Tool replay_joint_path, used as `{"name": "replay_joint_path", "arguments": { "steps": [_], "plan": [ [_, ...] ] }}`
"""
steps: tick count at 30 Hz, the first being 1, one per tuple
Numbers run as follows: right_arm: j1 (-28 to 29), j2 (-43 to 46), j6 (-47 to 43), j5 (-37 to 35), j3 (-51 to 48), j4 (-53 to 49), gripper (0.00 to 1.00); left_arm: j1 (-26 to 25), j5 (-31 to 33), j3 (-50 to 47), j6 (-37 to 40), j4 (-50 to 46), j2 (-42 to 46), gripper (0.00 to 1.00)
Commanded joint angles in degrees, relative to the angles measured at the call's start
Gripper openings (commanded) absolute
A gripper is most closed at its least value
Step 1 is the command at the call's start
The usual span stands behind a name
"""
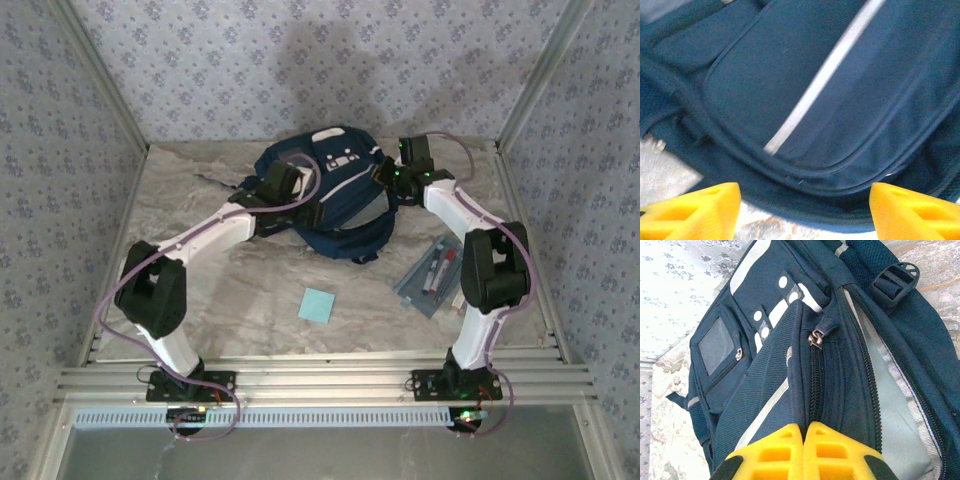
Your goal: Pack books, pencil case, and school supplies into a backpack
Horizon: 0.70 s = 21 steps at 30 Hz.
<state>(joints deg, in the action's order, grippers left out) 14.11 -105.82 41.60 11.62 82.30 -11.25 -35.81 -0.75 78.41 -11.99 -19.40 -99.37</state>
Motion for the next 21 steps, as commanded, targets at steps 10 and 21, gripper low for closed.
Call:
{"name": "replay_joint_path", "arguments": {
  "steps": [10,21],
  "plan": [
    [0.03,-0.38,3.45,2.87,4.08,5.00,0.00,-10.96,12.13,15.07,11.49,-3.50,-14.50,0.73],
    [-0.04,0.60,5.20,4.21,2.27,6.32,0.00,-12.53,36.71,24.18,13.87,-1.99,-27.18,0.71]
  ]
}}
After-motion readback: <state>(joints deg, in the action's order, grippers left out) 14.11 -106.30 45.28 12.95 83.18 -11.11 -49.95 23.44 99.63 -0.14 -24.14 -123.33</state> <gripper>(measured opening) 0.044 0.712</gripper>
